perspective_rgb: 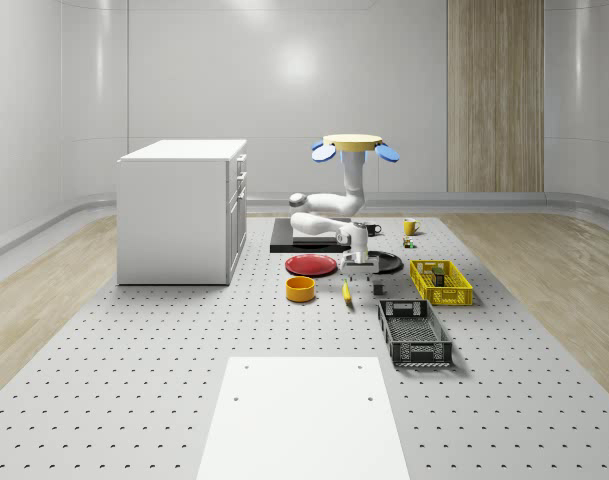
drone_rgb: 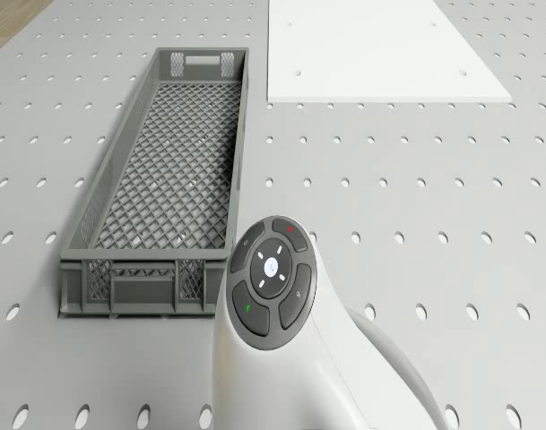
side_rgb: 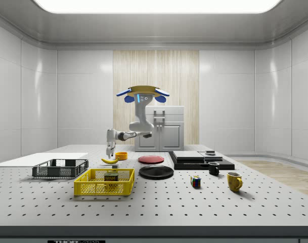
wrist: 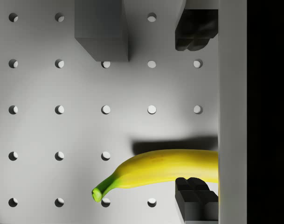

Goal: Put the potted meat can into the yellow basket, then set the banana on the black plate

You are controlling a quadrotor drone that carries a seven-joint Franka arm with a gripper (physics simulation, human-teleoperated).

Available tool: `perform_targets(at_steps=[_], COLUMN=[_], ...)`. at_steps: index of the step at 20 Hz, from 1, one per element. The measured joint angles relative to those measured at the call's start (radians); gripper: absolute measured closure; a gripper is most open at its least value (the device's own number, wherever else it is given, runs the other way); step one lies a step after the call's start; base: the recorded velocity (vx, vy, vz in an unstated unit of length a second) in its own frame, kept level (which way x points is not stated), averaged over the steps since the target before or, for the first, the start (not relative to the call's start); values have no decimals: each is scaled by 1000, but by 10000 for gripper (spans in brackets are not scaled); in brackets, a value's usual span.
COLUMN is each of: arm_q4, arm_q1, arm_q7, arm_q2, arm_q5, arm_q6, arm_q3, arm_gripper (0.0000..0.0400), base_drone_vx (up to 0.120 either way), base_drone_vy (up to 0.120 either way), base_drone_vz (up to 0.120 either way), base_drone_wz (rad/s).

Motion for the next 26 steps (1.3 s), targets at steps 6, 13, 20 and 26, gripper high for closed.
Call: perform_targets(at_steps=[6, 13, 20, 26], arm_q4=[0, 0, 10, 26], arm_q1=[0, 1, -5, -12], arm_q7=[0, 0, -1, -3], arm_q2=[1, 1, 1, 4], arm_q5=[0, -1, -28, -67], arm_q6=[-1, -1, 11, 27], arm_q3=[0, 0, -29, -71], arm_gripper=[0, 0, 0, 0], base_drone_vx=[0, 63, 6, 0], base_drone_vy=[-120, -57, 0, 0], base_drone_vz=[-120, -11, 0, 0], base_drone_wz=[0, 0, 0, 0])
